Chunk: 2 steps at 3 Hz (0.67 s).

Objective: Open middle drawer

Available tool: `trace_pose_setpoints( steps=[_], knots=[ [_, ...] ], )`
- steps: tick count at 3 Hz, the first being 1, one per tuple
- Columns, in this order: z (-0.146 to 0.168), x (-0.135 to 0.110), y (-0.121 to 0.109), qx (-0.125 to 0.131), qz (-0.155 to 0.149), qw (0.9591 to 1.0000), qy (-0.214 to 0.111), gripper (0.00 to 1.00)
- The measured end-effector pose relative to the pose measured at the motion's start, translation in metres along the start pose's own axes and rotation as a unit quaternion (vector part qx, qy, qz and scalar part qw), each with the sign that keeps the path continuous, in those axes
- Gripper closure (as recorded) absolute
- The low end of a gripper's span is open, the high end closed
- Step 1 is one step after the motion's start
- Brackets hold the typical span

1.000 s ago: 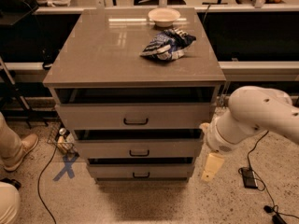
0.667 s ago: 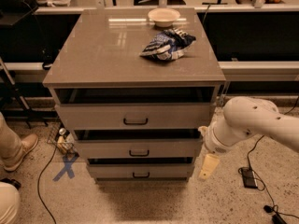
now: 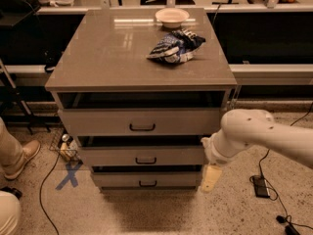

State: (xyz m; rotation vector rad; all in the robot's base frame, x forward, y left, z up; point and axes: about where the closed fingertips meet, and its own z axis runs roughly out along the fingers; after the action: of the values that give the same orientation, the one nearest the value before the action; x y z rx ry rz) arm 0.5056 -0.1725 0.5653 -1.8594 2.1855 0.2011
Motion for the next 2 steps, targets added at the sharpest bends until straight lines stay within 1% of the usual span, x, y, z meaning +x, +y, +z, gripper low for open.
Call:
trace_pose_setpoints(
  steps=[1,2],
  knots=[
    [0.0554,-0.0033,-0.0078,0.005,-0.026,0.9996,-0.004,0.0],
    [0.0599,-0.0043,-0.0093,0.005,-0.031,0.9995,-0.004,0.0]
  ],
)
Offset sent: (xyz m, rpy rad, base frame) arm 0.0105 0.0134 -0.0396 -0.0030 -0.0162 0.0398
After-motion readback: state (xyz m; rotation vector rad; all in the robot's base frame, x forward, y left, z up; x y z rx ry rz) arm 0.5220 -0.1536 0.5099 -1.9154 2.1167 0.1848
